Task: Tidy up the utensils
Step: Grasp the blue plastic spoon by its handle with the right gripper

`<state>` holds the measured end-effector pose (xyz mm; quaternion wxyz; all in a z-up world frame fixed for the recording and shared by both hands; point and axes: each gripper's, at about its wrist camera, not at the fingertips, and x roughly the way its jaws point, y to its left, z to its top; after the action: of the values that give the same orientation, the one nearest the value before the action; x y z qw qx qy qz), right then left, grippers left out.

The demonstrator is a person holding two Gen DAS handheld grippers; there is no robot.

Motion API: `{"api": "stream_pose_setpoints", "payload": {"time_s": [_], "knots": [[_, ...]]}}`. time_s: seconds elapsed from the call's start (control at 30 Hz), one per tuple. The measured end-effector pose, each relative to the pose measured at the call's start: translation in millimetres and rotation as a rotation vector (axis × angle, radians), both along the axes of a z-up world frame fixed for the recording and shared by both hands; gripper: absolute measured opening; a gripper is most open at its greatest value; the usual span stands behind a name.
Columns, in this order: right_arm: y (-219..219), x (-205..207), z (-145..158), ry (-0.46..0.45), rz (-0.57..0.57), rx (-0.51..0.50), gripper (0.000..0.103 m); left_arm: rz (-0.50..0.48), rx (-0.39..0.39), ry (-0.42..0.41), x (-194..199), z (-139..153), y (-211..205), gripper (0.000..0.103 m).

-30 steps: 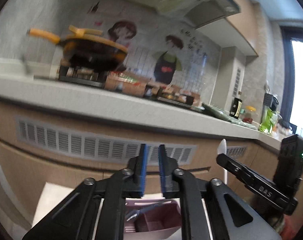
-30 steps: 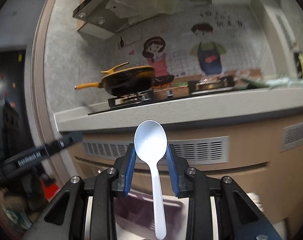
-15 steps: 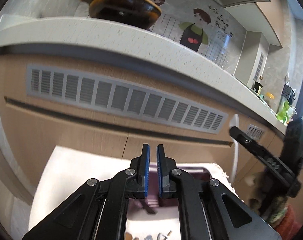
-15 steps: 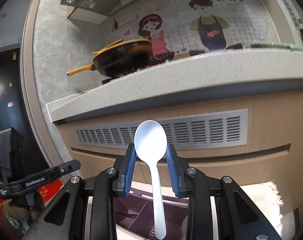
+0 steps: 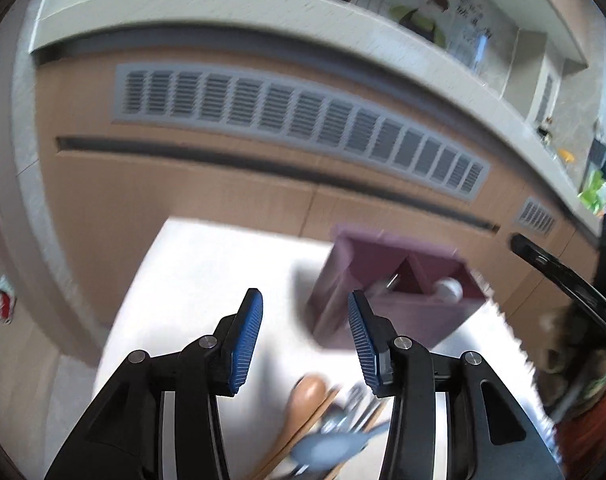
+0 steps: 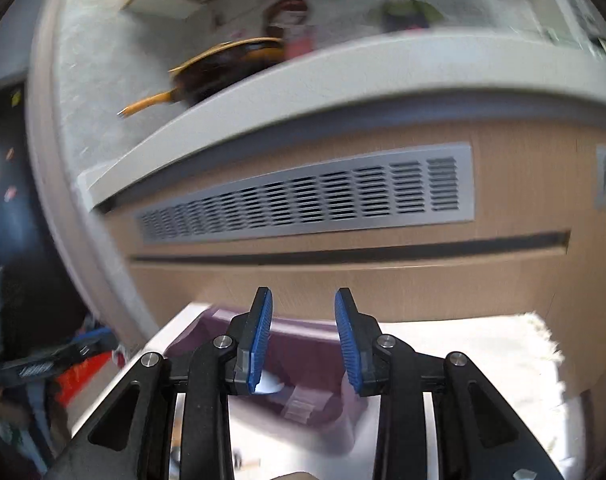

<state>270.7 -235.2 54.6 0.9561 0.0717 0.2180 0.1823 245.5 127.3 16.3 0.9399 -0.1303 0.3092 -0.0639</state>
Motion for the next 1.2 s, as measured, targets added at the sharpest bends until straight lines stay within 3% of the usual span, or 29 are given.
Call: {"api": "stream_pose_setpoints", "payload": {"time_s": [0.07, 0.13, 0.2, 0.4, 0.53, 0.57, 0.63, 0.8, 1.0, 1.07, 1.2], "knots": [[14, -14, -3, 0.049, 0.119, -0.068, 0.033, 0.021, 0.012, 0.040, -11, -11, 9, 0.046], [41, -27, -25, 0.176, 0.305, -0.164, 0.033, 0.042, 0.010, 0.067, -21, -21, 17, 0.046], [65, -40, -48, 0.253, 0.422, -0.244, 0.033, 0.055, 0.002, 0.100, -33, -30, 25, 0.046], [132, -63, -106, 0.278, 0.592, -0.488, 0.031, 0.080, -0.015, 0.148, -65, -44, 39, 0.045], [151, -52, -124, 0.259, 0.568, -0.577, 0.030, 0.092, -0.023, 0.168, -75, -48, 44, 0.045], [150, -48, -124, 0.268, 0.554, -0.561, 0.030, 0.095, -0.023, 0.173, -77, -50, 44, 0.045], [142, -41, -124, 0.308, 0.507, -0.519, 0.020, 0.093, -0.021, 0.182, -78, -53, 44, 0.046], [93, -47, -123, 0.397, 0.375, -0.442, 0.011, 0.049, -0.026, 0.218, -72, -62, 31, 0.045], [25, -77, -126, 0.493, 0.245, -0.359, 0.013, -0.028, -0.014, 0.248, -60, -71, 6, 0.046], [18, -93, -126, 0.520, 0.272, -0.342, 0.016, -0.053, -0.012, 0.253, -55, -72, -3, 0.046], [27, -114, -121, 0.445, 0.334, -0.394, 0.024, -0.081, 0.007, 0.250, -49, -70, -13, 0.046]]}}
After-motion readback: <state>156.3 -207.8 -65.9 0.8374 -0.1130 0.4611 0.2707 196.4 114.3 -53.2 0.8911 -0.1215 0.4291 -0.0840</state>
